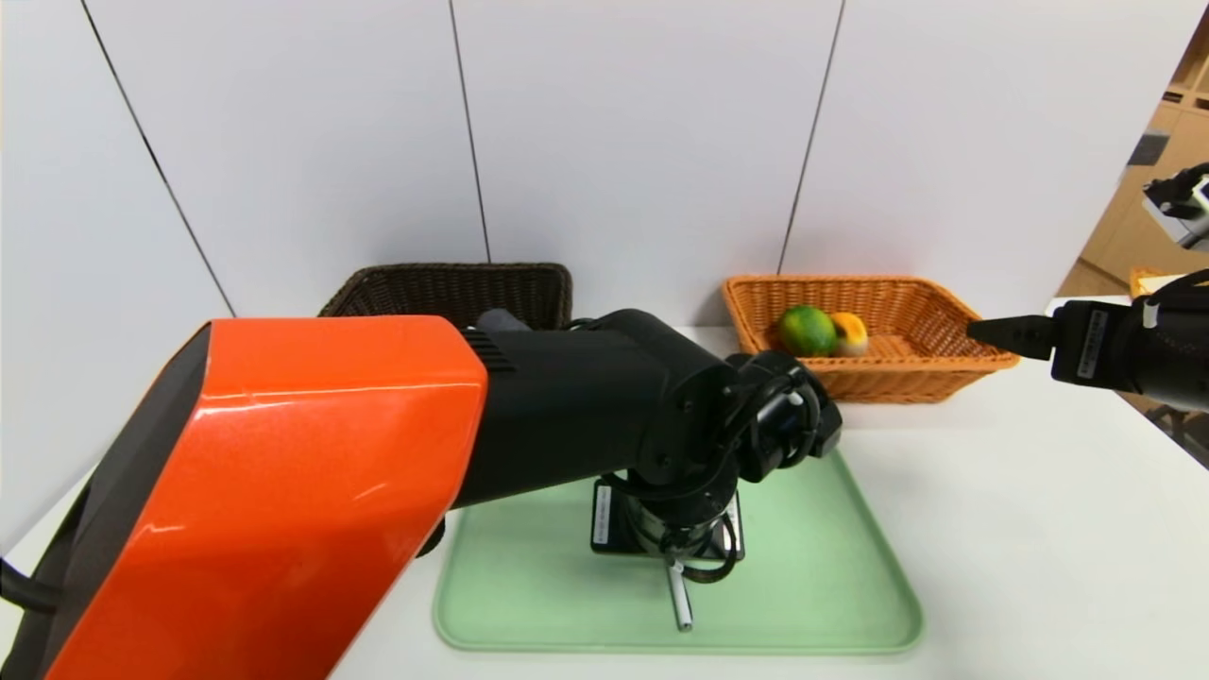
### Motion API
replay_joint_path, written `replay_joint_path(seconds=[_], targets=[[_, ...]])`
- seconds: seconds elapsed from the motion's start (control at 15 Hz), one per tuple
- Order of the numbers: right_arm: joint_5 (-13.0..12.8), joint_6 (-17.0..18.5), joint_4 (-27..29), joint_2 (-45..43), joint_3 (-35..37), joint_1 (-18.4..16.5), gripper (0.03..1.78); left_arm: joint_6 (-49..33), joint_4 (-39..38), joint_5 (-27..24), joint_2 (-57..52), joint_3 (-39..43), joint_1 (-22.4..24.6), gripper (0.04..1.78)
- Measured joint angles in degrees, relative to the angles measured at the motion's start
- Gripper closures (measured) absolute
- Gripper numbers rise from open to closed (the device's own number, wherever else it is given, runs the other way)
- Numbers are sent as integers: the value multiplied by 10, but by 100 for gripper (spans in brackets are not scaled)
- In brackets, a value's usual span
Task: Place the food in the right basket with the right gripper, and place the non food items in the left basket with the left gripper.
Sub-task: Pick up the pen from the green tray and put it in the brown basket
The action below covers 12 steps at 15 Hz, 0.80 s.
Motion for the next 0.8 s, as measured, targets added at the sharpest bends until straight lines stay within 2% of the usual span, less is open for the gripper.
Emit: replay_joint_path(seconds=[0.13, 0.2, 0.27, 0.6, 0.8], targets=[[-1, 0, 0, -6, 0, 1, 11, 1, 0, 0, 2, 0, -6, 102], [-1, 0, 0, -9, 0, 3, 11, 0, 0, 0, 3, 0, -8, 119], [-1, 0, 0, -11, 0, 5, 11, 1, 0, -1, 4, 0, -9, 177], [-1, 0, 1, -25, 4, 17, 11, 3, -1, -1, 4, 1, -13, 177], [0, -1, 0, -37, 20, 18, 11, 9, -37, -1, -16, 2, -12, 177]])
